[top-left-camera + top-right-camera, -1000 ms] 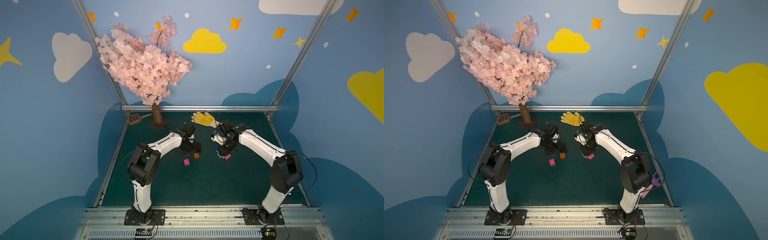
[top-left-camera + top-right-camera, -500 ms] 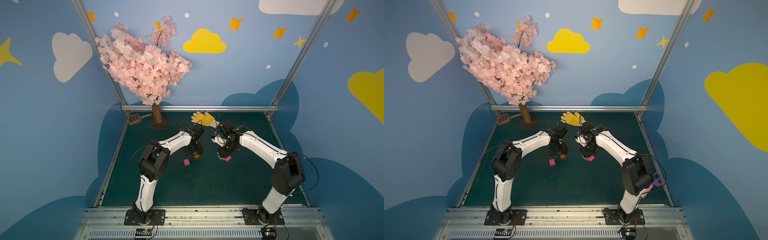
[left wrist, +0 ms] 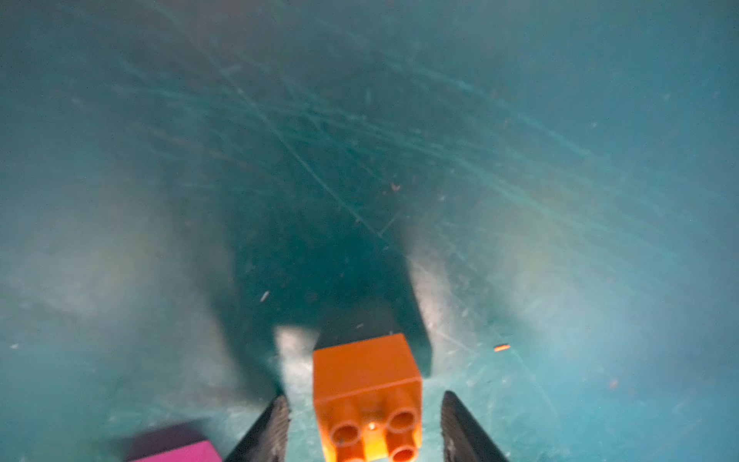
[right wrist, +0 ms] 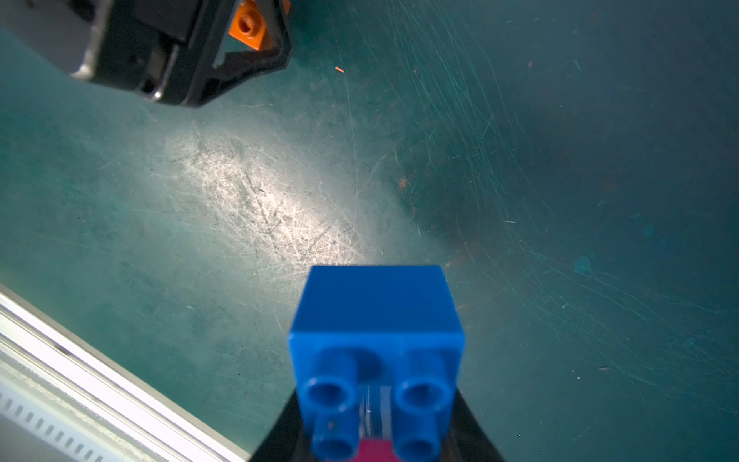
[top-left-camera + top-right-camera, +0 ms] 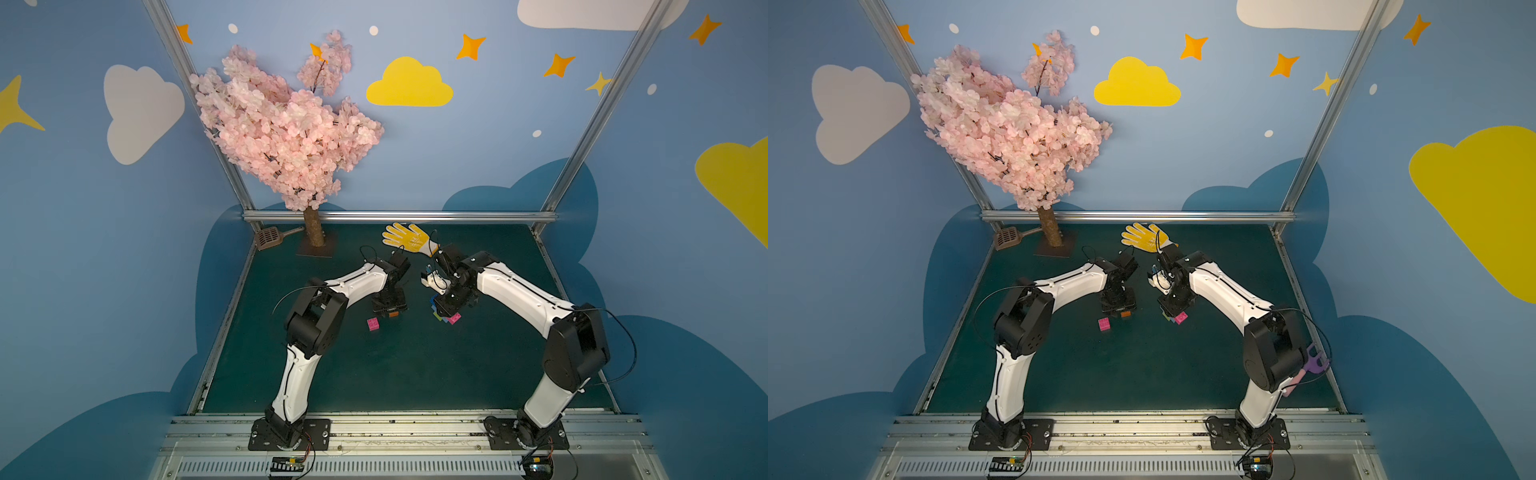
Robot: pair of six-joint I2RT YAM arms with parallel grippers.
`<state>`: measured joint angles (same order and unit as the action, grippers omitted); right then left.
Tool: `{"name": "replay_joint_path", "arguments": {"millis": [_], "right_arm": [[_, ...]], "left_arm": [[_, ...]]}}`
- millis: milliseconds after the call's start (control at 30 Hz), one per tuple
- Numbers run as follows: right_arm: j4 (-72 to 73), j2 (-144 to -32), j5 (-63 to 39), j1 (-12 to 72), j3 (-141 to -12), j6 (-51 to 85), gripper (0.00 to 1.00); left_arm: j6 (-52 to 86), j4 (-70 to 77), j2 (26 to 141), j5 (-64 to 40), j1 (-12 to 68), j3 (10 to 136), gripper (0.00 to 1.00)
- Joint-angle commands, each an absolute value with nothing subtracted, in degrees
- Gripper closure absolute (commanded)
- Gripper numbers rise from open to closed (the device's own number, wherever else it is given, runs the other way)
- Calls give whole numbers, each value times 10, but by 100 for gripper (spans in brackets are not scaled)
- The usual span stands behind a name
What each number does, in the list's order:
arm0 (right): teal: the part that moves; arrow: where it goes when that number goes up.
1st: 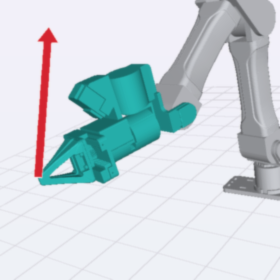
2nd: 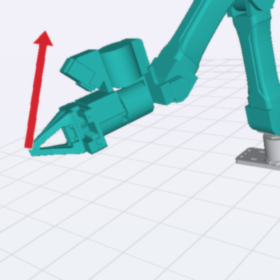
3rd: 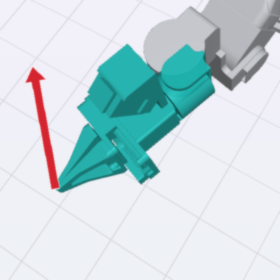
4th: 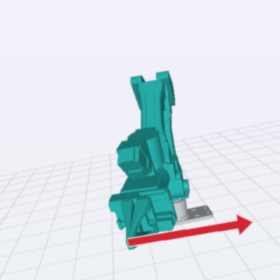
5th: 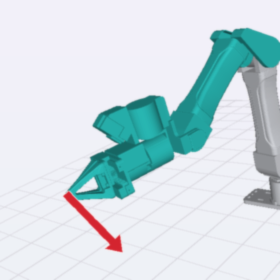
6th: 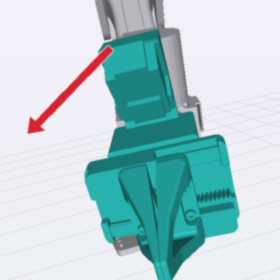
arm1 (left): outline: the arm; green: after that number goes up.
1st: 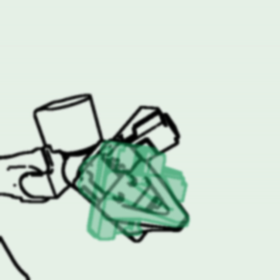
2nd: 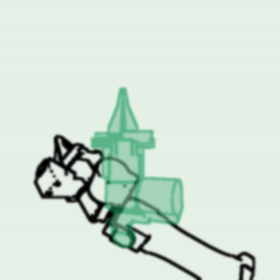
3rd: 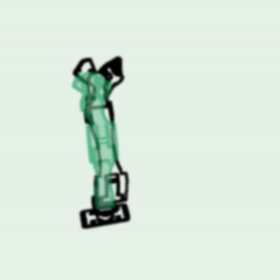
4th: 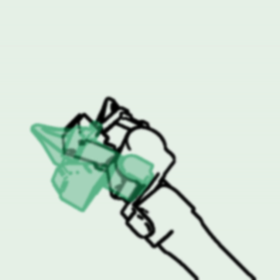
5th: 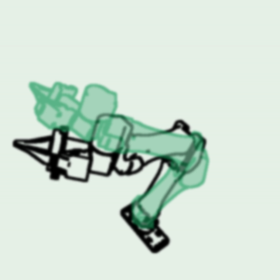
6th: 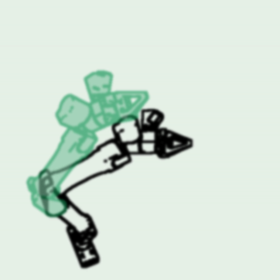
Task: Assemble the letter y with lego
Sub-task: Move the lego brick at the center of the board.
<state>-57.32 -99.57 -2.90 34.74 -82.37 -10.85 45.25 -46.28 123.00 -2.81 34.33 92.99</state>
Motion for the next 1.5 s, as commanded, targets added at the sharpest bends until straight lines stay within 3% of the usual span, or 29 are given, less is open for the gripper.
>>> {"name": "replay_joint_path", "arguments": {"millis": [0, 167, 367, 767, 1467], "right_arm": [[-581, -989, -33, 355, -822, -102, 100], [-581, -991, -32, 358, -826, -100, 100], [-578, -990, -22, 355, -828, -87, 100], [-578, -1000, -27, 324, -833, -61, 100], [-586, -1005, -34, 328, -830, -59, 100]], "left_arm": [[461, -466, 1240, -31, 348, 935, 50], [458, -466, 1238, -25, 354, 927, 63], [457, -468, 1216, -14, 380, 896, 70], [490, -471, 1134, 14, 472, 789, 69], [520, -430, 1130, -5, 493, 746, 64]]}}
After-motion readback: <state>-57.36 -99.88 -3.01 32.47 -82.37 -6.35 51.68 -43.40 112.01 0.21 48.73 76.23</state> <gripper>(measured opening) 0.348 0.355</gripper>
